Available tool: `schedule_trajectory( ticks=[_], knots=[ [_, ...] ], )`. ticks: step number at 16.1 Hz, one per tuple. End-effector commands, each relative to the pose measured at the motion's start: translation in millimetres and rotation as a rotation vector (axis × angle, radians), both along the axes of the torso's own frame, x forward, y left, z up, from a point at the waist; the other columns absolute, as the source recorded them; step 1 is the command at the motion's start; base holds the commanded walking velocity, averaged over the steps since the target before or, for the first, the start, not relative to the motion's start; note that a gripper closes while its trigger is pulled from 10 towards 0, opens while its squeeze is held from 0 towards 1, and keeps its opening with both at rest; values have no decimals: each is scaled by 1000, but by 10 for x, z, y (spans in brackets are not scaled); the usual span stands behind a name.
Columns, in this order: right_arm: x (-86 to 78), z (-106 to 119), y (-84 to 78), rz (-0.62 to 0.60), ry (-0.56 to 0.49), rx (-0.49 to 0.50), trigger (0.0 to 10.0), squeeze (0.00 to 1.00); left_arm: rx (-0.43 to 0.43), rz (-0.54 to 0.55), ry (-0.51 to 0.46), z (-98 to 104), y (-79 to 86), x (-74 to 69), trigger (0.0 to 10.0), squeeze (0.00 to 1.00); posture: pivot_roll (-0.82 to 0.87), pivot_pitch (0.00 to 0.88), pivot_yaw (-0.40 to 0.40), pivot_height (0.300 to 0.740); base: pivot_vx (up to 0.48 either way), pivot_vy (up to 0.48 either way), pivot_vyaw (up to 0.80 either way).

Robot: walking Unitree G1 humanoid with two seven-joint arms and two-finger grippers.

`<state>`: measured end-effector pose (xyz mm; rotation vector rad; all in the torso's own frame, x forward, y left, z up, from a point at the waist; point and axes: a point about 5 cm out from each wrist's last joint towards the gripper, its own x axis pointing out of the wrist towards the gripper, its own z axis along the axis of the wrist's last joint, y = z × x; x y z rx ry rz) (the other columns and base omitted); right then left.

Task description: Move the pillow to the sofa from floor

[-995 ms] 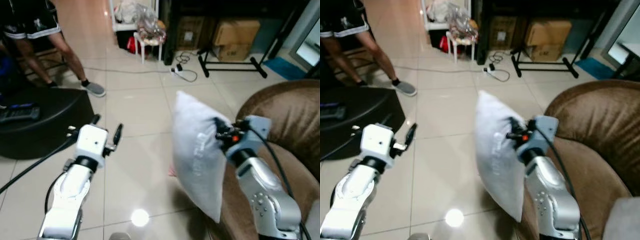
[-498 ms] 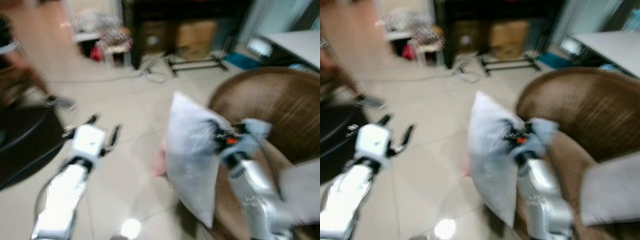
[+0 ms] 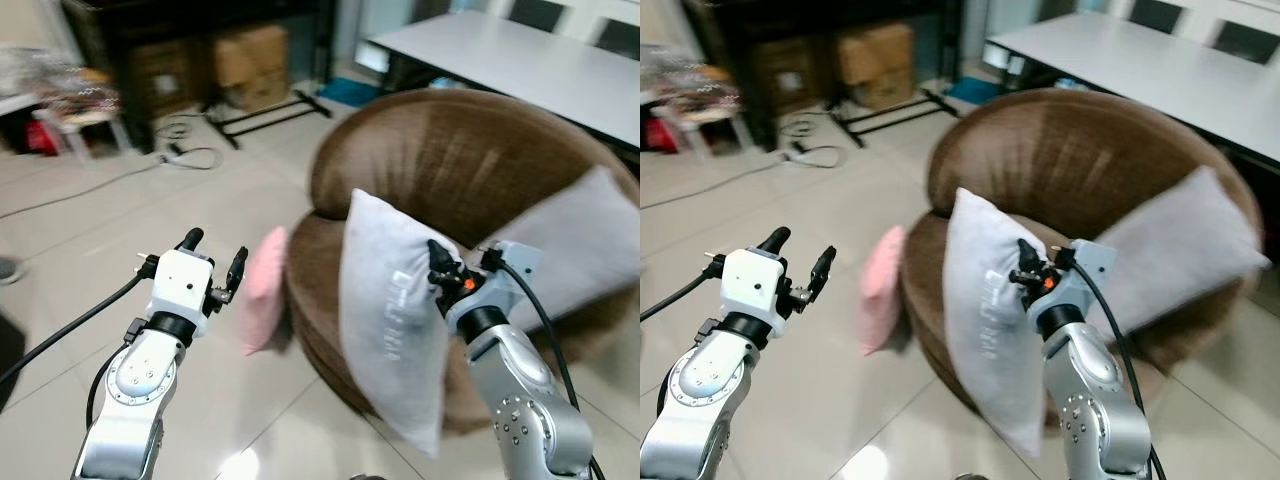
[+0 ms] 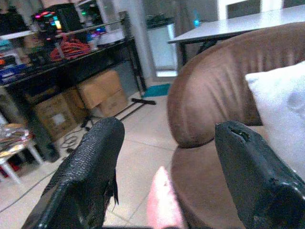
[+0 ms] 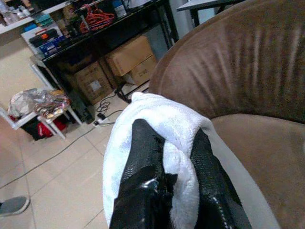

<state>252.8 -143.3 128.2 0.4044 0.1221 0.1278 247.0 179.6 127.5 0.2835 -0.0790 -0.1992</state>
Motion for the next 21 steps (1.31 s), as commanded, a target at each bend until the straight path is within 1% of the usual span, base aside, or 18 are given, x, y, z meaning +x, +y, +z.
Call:
schedule_trajectory(
  ticks=[1, 2, 7, 10, 16, 19, 21],
  knots=[
    [22, 150, 42, 24, -81, -14, 10000, 0, -8, -7, -15, 43, 10, -22, 10000, 0, 11, 0, -31, 740, 0, 0, -775],
    [23, 171, 71, 42, -93, -15, 10000, 0, -17, -14, -17, 53, 15, -28, 10000, 0, 15, 0, -33, 740, 0, 0, -419],
    [32, 189, 117, 67, -106, -20, 10000, 0, -30, -33, -13, 58, 0, -44, 10000, 0, 22, 0, -35, 740, 317, 0, 0],
    [58, 180, 98, 46, -96, -15, 10000, 0, -25, -40, -11, 63, 12, -44, 10000, 0, 27, 0, -31, 740, 339, 0, -794],
    [50, 152, 17, -17, -84, -7, 10000, 0, -14, -60, 2, 64, 17, -29, 10000, 0, 25, 0, -15, 740, 327, 0, -800],
    [50, 164, 28, -18, -90, -2, 10000, 0, -9, -69, 8, 61, 17, -29, 10000, 0, 25, 0, -11, 740, 317, 0, -800],
    [46, 184, 98, 32, -105, 5, 10000, 0, -5, -73, 9, 63, 22, -22, 10000, 0, 26, 0, -9, 740, 311, 0, -800]
  ],
)
